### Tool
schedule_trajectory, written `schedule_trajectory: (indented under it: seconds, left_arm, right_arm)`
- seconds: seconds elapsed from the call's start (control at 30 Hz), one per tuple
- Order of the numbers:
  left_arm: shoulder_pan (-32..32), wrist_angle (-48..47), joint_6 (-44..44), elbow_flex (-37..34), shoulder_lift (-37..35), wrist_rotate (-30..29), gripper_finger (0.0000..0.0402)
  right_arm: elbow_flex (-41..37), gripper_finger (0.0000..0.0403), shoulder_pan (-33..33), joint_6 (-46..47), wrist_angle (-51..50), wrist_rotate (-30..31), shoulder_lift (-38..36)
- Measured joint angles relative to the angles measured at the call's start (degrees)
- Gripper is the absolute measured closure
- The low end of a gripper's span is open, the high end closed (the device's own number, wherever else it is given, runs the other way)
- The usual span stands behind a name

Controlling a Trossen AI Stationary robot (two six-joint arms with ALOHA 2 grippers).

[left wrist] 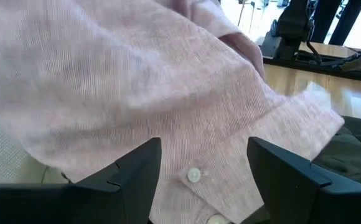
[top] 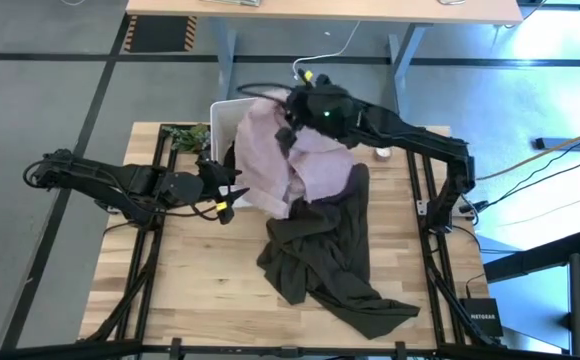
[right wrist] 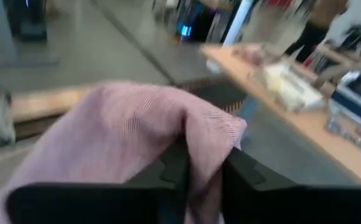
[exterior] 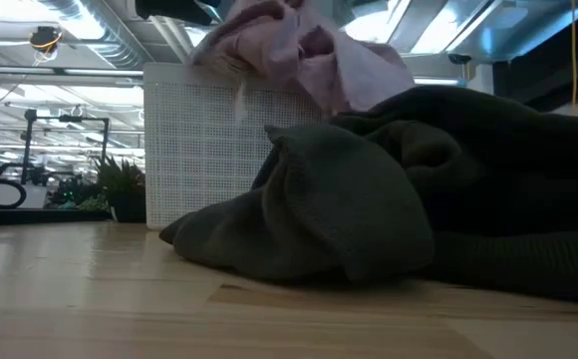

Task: Sort clothes
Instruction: Put the pink shirt into the white laundry bin

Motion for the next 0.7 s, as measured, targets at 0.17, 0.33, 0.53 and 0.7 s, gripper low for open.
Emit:
schedule_trajectory:
  seconds: [0.17,0.33,0.53,0.7]
  left_arm:
    - [0.0,-0.49,0.13,0.0,0.0,0.0,0.0169]
    - [0.0,-0.56,-0.4,0.0,0.0,0.0,0.0169]
    - [0.0,-0.48,-1.3,0.0,0.0,0.0,0.0169]
    - [0.0,-0.45,-1.6,0.0,0.0,0.02,0.0169]
  right_arm:
    - [0.02,0.0253,3.37,-1.0,-7.79,0.28,-4.56]
    - [0.17,0.0216,8.84,4.26,-17.88,0.3,-10.24]
    - [-1.7,0.021,16.35,19.01,-38.62,0.97,-11.11]
    - [-14.5,0.021,22.41,27.32,-40.46,3.29,-10.78]
